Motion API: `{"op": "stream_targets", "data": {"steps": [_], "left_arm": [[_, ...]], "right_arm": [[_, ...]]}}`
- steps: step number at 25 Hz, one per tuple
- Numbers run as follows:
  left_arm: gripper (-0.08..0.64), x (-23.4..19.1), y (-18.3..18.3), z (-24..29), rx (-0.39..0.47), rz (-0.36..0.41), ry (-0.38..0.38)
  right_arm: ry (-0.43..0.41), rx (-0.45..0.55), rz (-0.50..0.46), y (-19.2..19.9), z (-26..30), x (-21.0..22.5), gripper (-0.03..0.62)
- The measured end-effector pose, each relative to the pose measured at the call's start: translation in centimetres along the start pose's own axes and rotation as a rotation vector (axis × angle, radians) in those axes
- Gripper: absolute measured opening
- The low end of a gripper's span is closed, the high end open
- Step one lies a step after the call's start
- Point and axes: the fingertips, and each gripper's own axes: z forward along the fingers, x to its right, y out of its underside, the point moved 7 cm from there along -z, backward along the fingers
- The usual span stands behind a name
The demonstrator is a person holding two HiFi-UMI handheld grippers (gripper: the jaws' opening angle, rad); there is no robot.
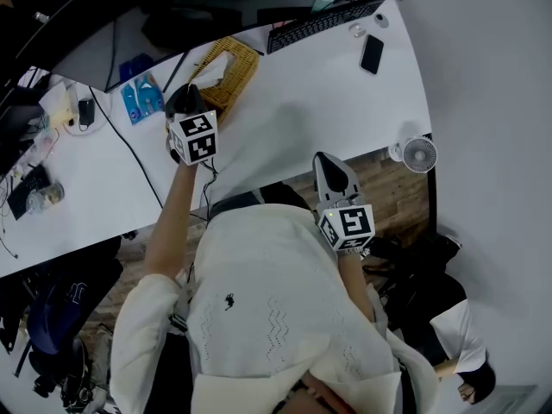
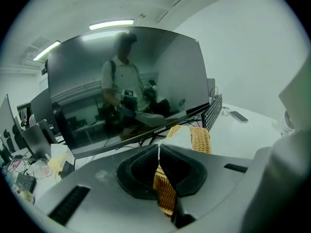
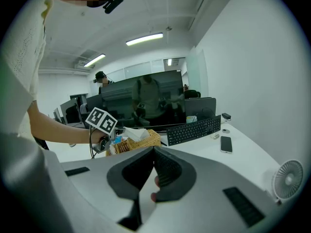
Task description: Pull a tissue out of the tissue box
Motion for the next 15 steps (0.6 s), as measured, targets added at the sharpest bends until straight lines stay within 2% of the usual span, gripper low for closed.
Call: {"op": "stream_targets", "data": {"steps": [15], "left_arm": [[0.016,-0.94,0.37,-0.67,0.003,-0.007,-0.027]], "right_arm": [[-0.024,-0.005,-0.014,0.03,0.36,-0.41,0.002]]}}
